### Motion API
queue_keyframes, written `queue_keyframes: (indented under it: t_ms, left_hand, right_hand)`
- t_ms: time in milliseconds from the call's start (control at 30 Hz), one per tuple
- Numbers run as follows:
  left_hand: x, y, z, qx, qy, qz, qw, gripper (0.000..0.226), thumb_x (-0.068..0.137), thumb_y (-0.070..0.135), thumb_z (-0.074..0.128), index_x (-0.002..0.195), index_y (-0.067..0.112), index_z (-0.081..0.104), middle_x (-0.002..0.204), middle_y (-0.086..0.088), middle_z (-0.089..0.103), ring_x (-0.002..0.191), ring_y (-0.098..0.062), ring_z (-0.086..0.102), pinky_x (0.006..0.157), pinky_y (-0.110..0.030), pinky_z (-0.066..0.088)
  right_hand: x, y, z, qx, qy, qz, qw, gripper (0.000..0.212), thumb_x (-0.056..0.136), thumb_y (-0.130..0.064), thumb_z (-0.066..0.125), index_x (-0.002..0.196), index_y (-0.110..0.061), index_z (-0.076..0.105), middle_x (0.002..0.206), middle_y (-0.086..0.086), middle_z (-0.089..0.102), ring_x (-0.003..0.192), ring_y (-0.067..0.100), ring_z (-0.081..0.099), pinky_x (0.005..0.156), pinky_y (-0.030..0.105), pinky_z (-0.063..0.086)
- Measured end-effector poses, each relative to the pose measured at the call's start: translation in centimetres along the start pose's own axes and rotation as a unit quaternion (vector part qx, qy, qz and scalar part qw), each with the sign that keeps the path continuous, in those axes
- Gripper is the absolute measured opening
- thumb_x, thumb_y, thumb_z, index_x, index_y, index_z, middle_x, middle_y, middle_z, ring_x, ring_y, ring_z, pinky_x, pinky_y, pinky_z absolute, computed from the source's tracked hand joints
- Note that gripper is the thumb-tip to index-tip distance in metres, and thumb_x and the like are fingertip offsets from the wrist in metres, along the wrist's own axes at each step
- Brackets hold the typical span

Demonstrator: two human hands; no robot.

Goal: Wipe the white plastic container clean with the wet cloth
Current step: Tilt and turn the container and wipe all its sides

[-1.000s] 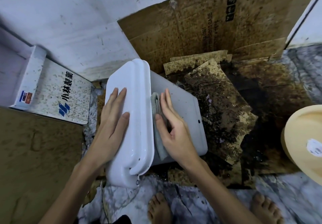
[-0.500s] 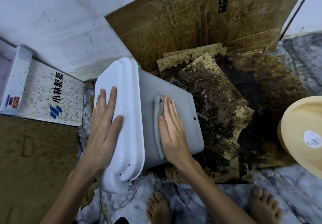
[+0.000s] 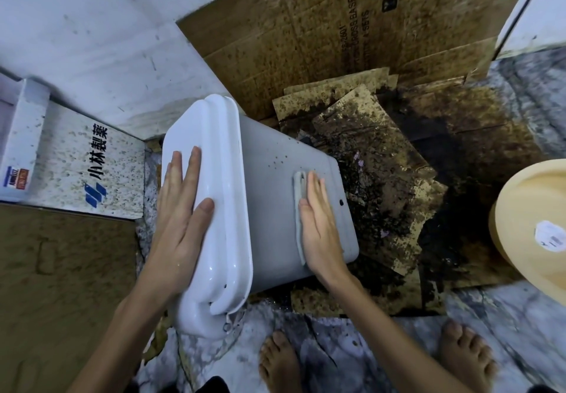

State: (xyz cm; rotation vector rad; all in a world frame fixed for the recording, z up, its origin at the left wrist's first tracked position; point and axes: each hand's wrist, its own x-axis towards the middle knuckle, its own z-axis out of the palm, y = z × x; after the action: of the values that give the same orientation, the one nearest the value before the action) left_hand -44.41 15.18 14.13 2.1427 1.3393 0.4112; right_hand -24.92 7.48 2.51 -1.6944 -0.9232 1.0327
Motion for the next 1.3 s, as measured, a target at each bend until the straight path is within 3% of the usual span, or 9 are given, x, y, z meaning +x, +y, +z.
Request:
queue_keyframes:
  t_ms: [167,300,400,500,667,800,967,1067,1300]
  left_hand:
    - [-0.1,0.2,0.0,0.007,0.0,0.005,1.0,0.062,0.111,0.055,0.024,0.167,0.05,0.001,0.178,0.018,-0.007,0.163,-0.007,-0.014,0.131,-0.059,-0.001]
    - [0.0,0.4,-0.1,0.009,0.002,0.003,1.0,0.064,0.11,0.06,0.023,0.168,0.048,0.001,0.178,0.019,-0.006,0.163,-0.007,-0.014,0.131,-0.059,-0.001]
    - [-0.2,0.7,-0.1,0.013,0.004,0.001,1.0,0.067,0.107,0.069,0.02,0.168,0.047,0.002,0.178,0.017,-0.007,0.163,-0.006,-0.014,0.132,-0.058,-0.002]
    - [-0.1,1.3,0.1,0.009,0.003,-0.002,1.0,0.068,0.105,0.073,0.019,0.167,0.05,0.002,0.178,0.016,-0.007,0.163,-0.004,-0.015,0.132,-0.055,-0.003]
    - [0.0,1.8,0.3,0.015,0.007,0.0,1.0,0.068,0.106,0.071,0.021,0.168,0.05,0.003,0.178,0.015,-0.007,0.163,-0.004,-0.015,0.132,-0.053,-0.003]
    - [-0.1,1.3,0.1,0.004,0.009,-0.004,1.0,0.068,0.107,0.067,0.022,0.169,0.046,0.005,0.178,0.015,-0.006,0.163,-0.005,-0.014,0.132,-0.057,-0.001]
    - [0.1,1.1,0.3,0.008,0.008,0.003,1.0,0.069,0.106,0.071,0.02,0.168,0.048,0.004,0.178,0.016,-0.006,0.163,-0.006,-0.014,0.131,-0.058,-0.001]
    - [0.1,0.8,0.1,0.005,0.01,-0.001,1.0,0.068,0.107,0.071,0.021,0.168,0.048,0.003,0.178,0.018,-0.006,0.163,-0.006,-0.013,0.131,-0.059,0.0]
    - [0.1,1.1,0.2,0.009,0.006,-0.001,1.0,0.068,0.106,0.072,0.019,0.168,0.049,0.003,0.178,0.016,-0.006,0.163,-0.006,-0.014,0.131,-0.054,-0.002]
  right_hand:
    - [-0.8,-5.6,1.9,0.022,-0.043,-0.111,0.993,0.06,0.112,-0.044,0.021,0.169,-0.031,0.01,0.174,-0.025,0.003,0.16,-0.005,-0.006,0.13,0.023,0.0]
    - [0.1,-4.7,1.6,-0.002,-0.052,-0.14,0.989,0.058,0.115,-0.039,0.022,0.17,-0.027,0.01,0.176,-0.019,0.005,0.161,-0.002,-0.003,0.131,0.025,0.002]
    - [1.8,-1.6,0.3,-0.041,-0.039,-0.078,0.995,0.058,0.115,-0.044,0.014,0.17,-0.029,0.005,0.176,-0.019,-0.002,0.16,-0.003,-0.007,0.133,0.031,0.0]
    - [3.5,1.2,-1.5,-0.034,-0.017,0.032,0.999,0.055,0.117,-0.036,0.018,0.17,-0.025,0.005,0.175,-0.015,-0.002,0.159,-0.002,-0.005,0.134,0.037,0.002]
    - [3.6,0.5,-1.4,-0.001,-0.01,0.063,0.998,0.054,0.118,-0.031,0.021,0.169,-0.027,0.007,0.174,-0.018,-0.001,0.159,-0.004,-0.006,0.133,0.038,0.0]
    - [1.9,-3.8,0.2,0.015,-0.036,-0.03,0.999,0.05,0.114,-0.038,0.019,0.162,-0.049,0.005,0.17,-0.028,0.0,0.158,-0.008,-0.008,0.133,0.035,-0.002]
    - [2.1,-6.9,1.5,0.041,-0.06,-0.126,0.989,0.057,0.114,-0.037,0.025,0.169,-0.029,0.011,0.172,-0.026,0.007,0.159,-0.007,-0.005,0.131,0.028,0.002]
    - [3.3,-5.6,1.1,0.004,-0.056,-0.143,0.988,0.057,0.115,-0.036,0.023,0.171,-0.025,0.011,0.176,-0.018,0.006,0.161,-0.002,-0.003,0.132,0.031,0.004]
    - [7.6,0.1,-1.5,-0.005,-0.001,0.044,0.999,0.054,0.118,-0.027,0.021,0.17,-0.023,0.008,0.177,-0.012,0.003,0.16,-0.001,-0.005,0.133,0.036,0.0]
